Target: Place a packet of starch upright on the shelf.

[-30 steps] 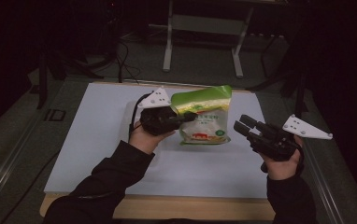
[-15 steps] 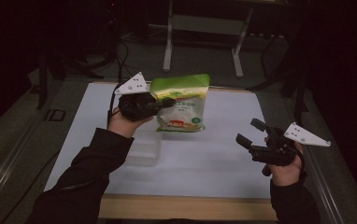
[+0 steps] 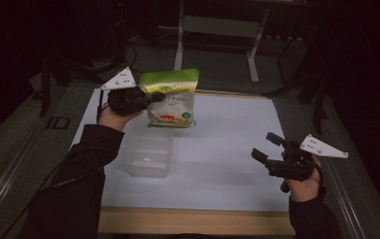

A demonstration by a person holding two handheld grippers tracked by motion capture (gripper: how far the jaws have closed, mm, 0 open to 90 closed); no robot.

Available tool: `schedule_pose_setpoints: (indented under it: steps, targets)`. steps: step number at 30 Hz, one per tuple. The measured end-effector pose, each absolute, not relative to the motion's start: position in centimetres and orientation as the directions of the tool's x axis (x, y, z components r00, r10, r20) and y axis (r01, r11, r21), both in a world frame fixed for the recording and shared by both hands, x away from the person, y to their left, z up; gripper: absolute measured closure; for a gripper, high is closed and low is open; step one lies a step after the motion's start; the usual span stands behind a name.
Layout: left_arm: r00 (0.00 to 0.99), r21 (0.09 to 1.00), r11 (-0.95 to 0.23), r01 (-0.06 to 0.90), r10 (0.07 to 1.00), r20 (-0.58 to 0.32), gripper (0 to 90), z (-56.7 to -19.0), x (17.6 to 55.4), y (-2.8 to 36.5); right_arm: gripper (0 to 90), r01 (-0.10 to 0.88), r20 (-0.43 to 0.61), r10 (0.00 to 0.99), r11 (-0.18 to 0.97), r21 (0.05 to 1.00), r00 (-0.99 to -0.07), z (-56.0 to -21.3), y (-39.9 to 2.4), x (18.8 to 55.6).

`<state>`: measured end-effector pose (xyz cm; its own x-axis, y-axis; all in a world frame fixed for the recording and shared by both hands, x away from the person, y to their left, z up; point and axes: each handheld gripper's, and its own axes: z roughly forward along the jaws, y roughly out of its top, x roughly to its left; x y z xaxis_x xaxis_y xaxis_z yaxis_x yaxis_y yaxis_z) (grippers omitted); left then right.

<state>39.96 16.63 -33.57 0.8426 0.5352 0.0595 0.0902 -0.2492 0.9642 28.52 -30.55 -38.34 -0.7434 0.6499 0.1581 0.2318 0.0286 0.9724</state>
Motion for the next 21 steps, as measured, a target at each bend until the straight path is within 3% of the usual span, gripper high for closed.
schedule_pose_setpoints:
  steps: [21]
  targets:
    - [0.840, 0.956, -0.259, 0.138, 0.541, 0.025, 83.7, -38.3, 46.4, 20.6, 13.6, 0.285, 0.188, 0.649, 0.046, 0.957, -0.737, -39.6, -30.6, 29.1]
